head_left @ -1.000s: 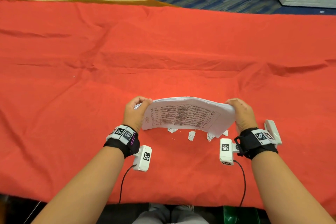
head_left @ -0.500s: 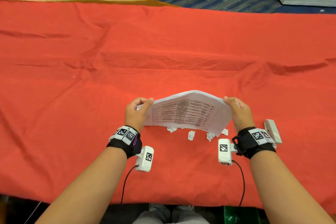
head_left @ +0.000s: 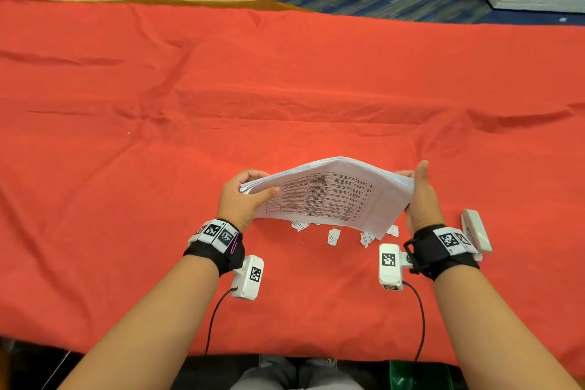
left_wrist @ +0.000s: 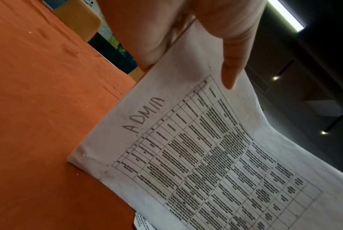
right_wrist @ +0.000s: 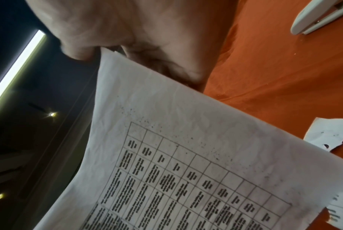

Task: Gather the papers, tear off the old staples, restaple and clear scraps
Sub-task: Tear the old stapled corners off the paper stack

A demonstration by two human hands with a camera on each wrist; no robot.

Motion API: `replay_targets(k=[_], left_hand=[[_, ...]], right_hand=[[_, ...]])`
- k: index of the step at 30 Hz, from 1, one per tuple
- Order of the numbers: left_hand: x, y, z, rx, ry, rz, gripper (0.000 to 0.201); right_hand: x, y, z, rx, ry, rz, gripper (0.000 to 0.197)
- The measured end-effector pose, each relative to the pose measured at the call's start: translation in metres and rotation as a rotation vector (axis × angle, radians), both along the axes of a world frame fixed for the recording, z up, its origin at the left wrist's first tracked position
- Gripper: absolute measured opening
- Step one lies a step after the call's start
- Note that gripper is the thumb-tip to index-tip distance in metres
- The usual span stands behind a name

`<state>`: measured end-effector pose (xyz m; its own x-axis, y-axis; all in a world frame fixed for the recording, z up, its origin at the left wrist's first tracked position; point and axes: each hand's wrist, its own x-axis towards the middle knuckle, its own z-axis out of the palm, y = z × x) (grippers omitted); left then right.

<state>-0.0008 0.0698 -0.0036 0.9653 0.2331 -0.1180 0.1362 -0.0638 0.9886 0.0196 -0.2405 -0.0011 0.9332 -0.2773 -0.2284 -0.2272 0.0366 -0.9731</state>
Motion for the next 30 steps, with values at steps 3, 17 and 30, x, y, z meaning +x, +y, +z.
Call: replay_targets(k=[3,17,30], left_hand=[[0.002,0.000,-0.001,0.017,0.020,-0.007,0.018],[-0.003,0.009,0.002,-0.043,0.095,-0.119,0.028],[0.004,-0.008,0.009,-0.041,0.141,0.019,0.026]], right_hand=[[-0.008,0.003,-0.001,-0.034,-0.053,0.116,0.053],[-0.009,-0.009,-0.016,-0.054,0.001,0.229,0.030],[0.005,-0.010,-0.016,0.019,0.048,0.127,0.059]])
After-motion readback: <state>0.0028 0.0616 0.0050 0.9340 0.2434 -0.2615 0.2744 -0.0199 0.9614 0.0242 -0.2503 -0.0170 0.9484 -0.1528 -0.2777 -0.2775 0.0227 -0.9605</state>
